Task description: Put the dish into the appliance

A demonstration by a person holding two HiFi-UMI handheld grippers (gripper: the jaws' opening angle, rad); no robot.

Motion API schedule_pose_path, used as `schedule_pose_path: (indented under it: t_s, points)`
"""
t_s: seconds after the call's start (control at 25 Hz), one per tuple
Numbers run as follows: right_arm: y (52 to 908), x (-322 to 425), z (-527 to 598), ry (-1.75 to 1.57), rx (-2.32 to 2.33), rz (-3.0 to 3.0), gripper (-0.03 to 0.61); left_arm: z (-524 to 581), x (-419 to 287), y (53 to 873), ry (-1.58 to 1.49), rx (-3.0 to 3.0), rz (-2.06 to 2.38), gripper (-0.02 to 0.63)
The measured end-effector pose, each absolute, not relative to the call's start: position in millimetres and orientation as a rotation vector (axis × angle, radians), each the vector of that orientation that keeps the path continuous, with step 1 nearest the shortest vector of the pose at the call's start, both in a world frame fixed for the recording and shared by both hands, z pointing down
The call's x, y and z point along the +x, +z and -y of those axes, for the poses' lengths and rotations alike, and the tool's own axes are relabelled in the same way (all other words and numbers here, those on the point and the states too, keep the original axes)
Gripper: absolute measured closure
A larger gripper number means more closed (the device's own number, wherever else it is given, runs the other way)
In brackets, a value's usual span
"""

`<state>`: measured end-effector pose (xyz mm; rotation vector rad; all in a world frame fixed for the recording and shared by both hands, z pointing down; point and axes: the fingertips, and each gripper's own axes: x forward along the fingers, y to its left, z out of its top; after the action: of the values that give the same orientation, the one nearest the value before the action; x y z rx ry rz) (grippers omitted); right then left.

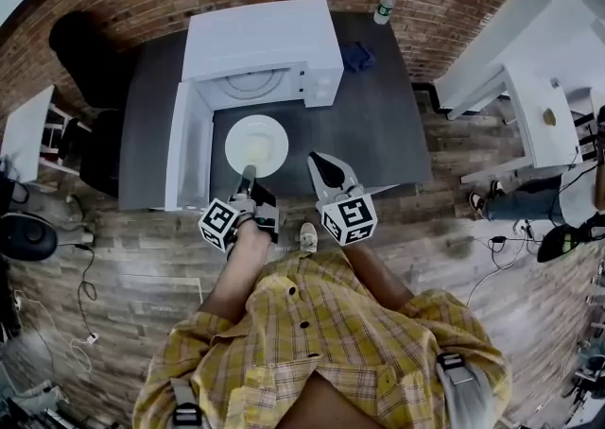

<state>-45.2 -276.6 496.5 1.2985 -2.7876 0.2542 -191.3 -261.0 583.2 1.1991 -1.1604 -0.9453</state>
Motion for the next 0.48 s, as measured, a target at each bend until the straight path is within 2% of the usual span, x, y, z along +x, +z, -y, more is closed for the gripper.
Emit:
schedule_pose_path:
  t_s: [0.48]
  points:
    - [512,-42,296,0.247,1.275,2.802,0.578,305,-205,616,-0.972,1.196,1.186,0.609]
